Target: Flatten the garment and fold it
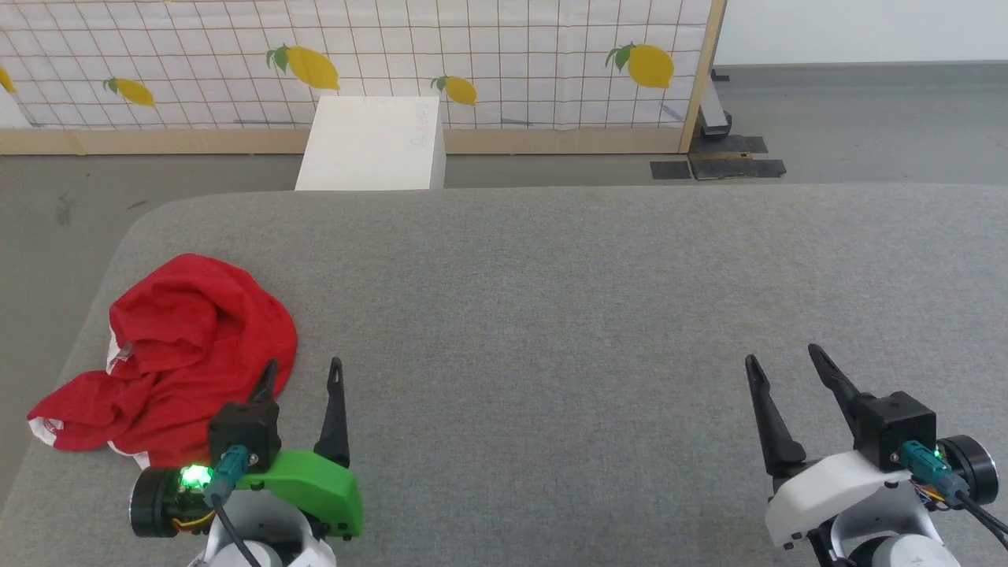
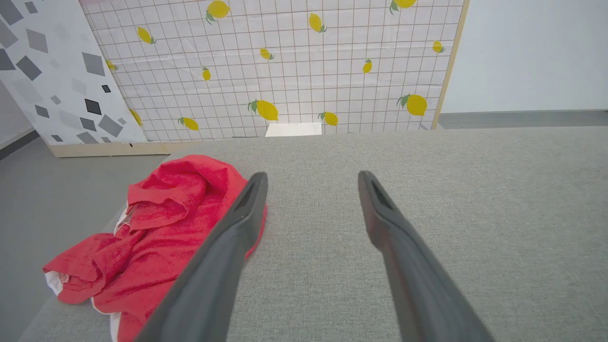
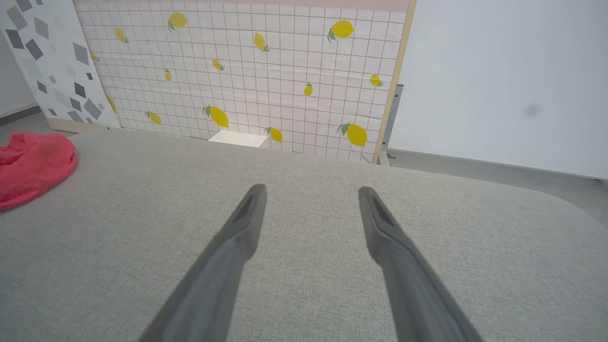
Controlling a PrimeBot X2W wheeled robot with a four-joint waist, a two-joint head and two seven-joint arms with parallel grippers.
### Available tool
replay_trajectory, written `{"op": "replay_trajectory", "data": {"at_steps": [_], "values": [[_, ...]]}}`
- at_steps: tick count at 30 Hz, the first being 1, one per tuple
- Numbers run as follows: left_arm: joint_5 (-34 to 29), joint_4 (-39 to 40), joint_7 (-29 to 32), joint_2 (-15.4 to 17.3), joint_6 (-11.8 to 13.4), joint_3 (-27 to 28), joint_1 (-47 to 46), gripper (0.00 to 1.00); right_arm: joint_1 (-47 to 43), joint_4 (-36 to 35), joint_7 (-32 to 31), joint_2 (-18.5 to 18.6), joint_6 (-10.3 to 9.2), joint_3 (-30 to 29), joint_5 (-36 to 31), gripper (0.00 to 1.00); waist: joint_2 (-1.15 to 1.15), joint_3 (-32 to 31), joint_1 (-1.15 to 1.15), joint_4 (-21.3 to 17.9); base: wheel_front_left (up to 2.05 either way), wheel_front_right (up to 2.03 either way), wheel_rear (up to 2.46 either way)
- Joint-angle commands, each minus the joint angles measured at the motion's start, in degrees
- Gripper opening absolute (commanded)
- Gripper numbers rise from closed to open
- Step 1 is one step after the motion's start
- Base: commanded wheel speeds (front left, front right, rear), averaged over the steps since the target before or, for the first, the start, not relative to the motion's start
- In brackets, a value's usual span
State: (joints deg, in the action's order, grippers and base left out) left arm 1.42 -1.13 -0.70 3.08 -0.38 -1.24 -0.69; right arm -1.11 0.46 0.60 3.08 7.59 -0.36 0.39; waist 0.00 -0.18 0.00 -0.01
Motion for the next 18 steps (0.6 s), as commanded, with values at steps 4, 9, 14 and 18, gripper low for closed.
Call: {"op": "replay_trajectory", "data": {"at_steps": [4, 9, 14, 18], "values": [[0.67, -1.11, -1.26, -0.03, 0.73, -1.03, -0.79, 1.0, -0.2, 0.44, 1.29, -0.03, -0.01, -0.4, 0.14, 1.0, 0.0, -0.09, 0.0, 0.01, 0.0, 0.0, 0.0], [1.21, -1.47, -1.84, -0.03, 0.92, -1.46, -1.01, 1.0, -0.22, 0.66, 1.88, -0.03, -0.02, -0.66, 0.22, 1.0, 0.0, -0.14, 0.0, 0.02, 0.0, 0.0, 0.0], [1.89, -1.73, -2.44, -0.04, 1.04, -1.77, -1.13, 1.0, -0.25, 0.85, 2.48, -0.04, -0.02, -0.9, 0.37, 1.0, 0.0, -0.2, 0.0, 0.03, 0.0, 0.0, 0.0], [2.59, -1.84, -2.91, -0.05, 1.16, -1.92, -1.16, 1.0, -0.31, 1.0, 2.96, -0.05, -0.02, -1.05, 0.54, 1.0, 0.0, -0.26, 0.0, 0.08, 0.0, 0.0, 0.0]]}}
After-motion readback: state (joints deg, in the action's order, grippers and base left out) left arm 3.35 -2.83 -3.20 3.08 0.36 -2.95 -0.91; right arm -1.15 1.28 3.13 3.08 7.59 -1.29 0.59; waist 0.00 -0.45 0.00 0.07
